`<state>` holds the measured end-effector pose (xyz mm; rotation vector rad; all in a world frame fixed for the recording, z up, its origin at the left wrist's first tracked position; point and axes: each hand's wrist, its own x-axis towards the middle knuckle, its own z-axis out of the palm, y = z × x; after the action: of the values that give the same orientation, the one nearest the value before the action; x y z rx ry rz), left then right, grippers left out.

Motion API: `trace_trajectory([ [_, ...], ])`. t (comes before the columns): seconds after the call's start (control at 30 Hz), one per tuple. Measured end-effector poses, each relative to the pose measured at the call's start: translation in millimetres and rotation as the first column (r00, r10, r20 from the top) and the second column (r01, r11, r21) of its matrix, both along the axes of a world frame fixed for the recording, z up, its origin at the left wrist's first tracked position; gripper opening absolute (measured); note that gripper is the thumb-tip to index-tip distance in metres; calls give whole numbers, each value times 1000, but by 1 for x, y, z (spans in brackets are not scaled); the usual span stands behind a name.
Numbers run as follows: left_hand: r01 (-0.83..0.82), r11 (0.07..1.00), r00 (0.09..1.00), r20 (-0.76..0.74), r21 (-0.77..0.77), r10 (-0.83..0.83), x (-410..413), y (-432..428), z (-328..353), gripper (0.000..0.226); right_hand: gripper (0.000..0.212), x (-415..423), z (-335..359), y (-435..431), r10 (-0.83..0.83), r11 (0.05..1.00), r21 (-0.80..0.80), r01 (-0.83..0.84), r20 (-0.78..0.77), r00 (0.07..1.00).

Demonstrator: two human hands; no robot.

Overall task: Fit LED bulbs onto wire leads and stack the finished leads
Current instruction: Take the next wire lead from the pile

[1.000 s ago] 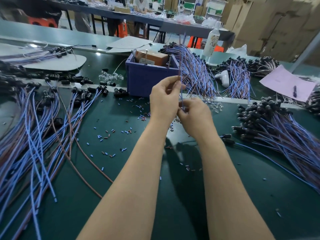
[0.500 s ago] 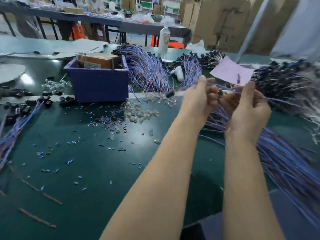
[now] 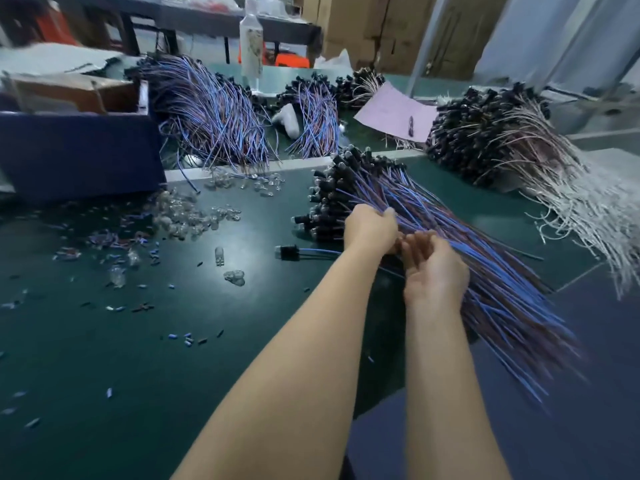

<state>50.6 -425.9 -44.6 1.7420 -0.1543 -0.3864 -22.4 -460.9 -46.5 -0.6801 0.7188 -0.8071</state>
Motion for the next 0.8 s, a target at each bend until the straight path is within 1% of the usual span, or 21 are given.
trace_trajectory([
  [0.03, -26, 996, 994, 104, 81, 17, 0, 9, 4, 37, 16, 2, 1, 5, -6, 988, -152, -12, -120, 993],
  [0.07, -68, 987, 980, 194, 144, 39, 1, 19, 9, 37, 15, 4, 3, 13, -6, 941, -329, -80, -253, 967],
  [0.1, -121, 979, 961, 267, 162, 74, 2, 30, 16, 39, 12, 5, 5, 21, 2, 848, -490, -200, -376, 927],
  [0.13, -182, 974, 941, 311, 139, 131, 1, 43, 21, 42, 11, 5, 10, 31, 41, 729, -583, -358, -485, 873],
  [0.17, -245, 966, 920, 333, 83, 205, 2, 57, 27, 44, 11, 7, 14, 42, 126, 618, -594, -515, -572, 811],
  [0.2, -296, 955, 900, 337, 12, 275, 4, 71, 31, 43, 11, 10, 18, 53, 232, 512, -551, -659, -649, 724],
  [0.23, -331, 941, 884, 326, -68, 335, 5, 84, 35, 39, 7, 15, 20, 68, 311, 387, -474, -791, -741, 596],
  [0.27, -360, 922, 871, 303, -145, 387, 7, 98, 38, 35, 6, 22, 20, 85, 331, 273, -395, -877, -817, 471],
  [0.3, -385, 900, 858, 281, -204, 430, 8, 113, 40, 32, 14, 31, 20, 103, 350, 217, -339, -915, -848, 398],
  [0.33, -410, 880, 844, 266, -239, 465, 10, 127, 41, 31, 21, 40, 18, 121, 408, 219, -305, -927, -834, 370],
  [0.37, -437, 863, 830, 255, -254, 496, 10, 141, 43, 31, 27, 48, 17, 137, 501, 265, -269, -926, -782, 371],
  [0.4, -465, 846, 815, 245, -261, 524, 12, 156, 43, 30, 30, 56, 14, 152, 544, 277, -267, -923, -748, 380],
  [0.43, -491, 829, 801, 234, -267, 551, 13, 170, 42, 29, 30, 64, 9, 165, 531, 252, -300, -920, -752, 391],
  [0.47, -519, 809, 784, 224, -276, 579, 15, 184, 40, 29, 24, 72, 6, 177, 448, 182, -353, -918, -801, 397],
  [0.5, -545, 787, 767, 206, -289, 608, 17, 198, 37, 30, 14, 78, 5, 187, 315, 64, -391, -918, -865, 390],
  [0.53, -572, 761, 752, 177, -306, 636, 17, 213, 35, 31, 8, 84, 2, 195, 174, -29, -437, -899, -888, 426],
  [0.57, -594, 735, 740, 137, -328, 659, 17, 228, 32, 32, 4, 88, 1, 204, 81, -78, -471, -879, -881, 466],
  [0.63, -627, 673, 716, 51, -393, 696, 16, 255, 28, 32, 5, 93, 1, 219, 107, -64, -529, -846, -847, 521],
  [0.7, -666, 596, 672, -14, -449, 741, 14, 282, 28, 28, 16, 96, 4, 236, 183, 28, -587, -809, -793, 582],
  [0.73, -689, 555, 641, -34, -466, 767, 13, 294, 29, 26, 19, 96, 5, 245, 211, 49, -616, -786, -763, 611],
  [0.8, -735, 478, 564, -42, -482, 825, 11, 317, 34, 21, 19, 94, 9, 266, 249, 22, -697, -717, -691, 679],
])
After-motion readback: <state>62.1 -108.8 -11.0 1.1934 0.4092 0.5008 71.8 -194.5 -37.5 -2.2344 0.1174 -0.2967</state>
